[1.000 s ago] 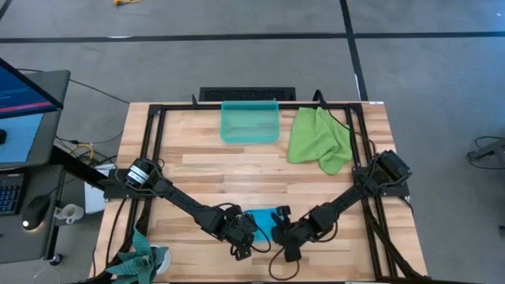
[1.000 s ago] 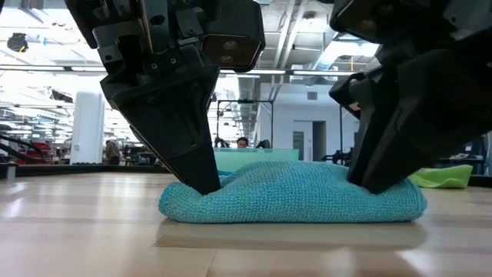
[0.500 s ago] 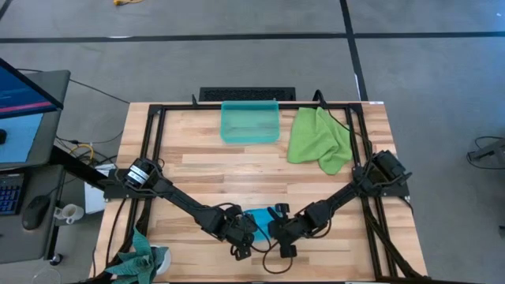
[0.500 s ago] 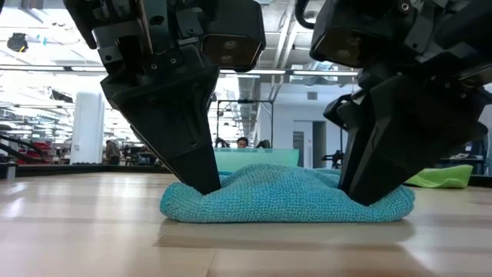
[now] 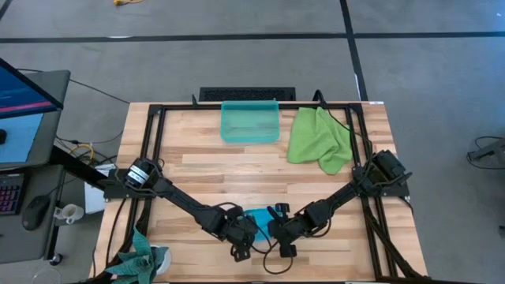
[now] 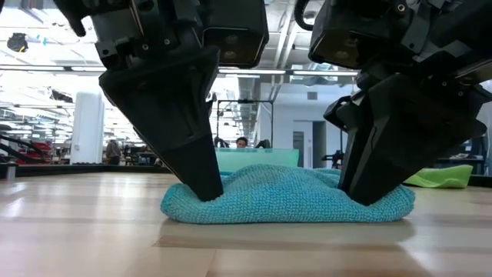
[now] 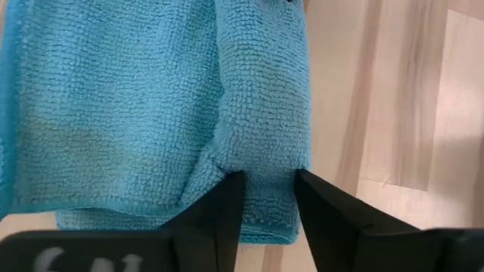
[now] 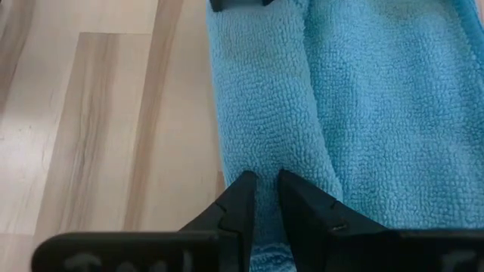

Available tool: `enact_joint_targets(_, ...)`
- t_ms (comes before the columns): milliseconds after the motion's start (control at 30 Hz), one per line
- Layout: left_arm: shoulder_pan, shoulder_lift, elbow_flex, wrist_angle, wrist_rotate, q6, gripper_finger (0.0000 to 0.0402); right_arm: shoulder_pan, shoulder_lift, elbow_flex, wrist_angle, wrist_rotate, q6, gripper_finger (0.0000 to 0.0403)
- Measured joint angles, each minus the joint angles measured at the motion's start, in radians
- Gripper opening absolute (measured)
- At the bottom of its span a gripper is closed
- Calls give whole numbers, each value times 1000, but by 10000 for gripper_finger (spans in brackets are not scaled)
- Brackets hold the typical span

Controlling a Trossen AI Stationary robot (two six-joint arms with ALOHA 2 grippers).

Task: Roll microfiber towels into tight, uniform cylinder then place into a basket
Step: Roll the blue microfiber cloth

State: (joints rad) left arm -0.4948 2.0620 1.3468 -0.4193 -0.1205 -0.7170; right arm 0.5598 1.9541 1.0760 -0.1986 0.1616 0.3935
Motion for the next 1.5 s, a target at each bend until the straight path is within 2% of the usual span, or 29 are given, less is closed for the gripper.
enact_joint_targets(100,1,-2,0,1,23,28,127,0,0,0,0,0,0,91)
enact_joint_targets(333,-29,-82,-8,-49,-3,47,126,0,0,-1,1,-1,1,91)
enact_joint_targets(533,-80,-160,-5,-13,-181,155,125,0,0,-1,1,-4,1,91)
enact_joint_targets(633,-108,-157,-9,84,-252,262,125,0,0,-1,1,-5,1,91)
enact_joint_targets(733,-118,-118,-12,232,-249,346,125,0,0,-2,2,-5,1,91)
enact_joint_targets(867,-108,-52,-14,320,-243,416,125,0,0,-2,3,-5,1,91)
enact_joint_targets(1167,-27,-12,-12,270,-255,357,125,2,0,-2,3,-4,1,91)
enact_joint_targets(1333,4,6,-10,268,-140,350,125,2,0,-2,3,-4,1,91)
enact_joint_targets(1500,5,36,-11,249,-152,337,125,2,0,-2,2,-4,1,91)
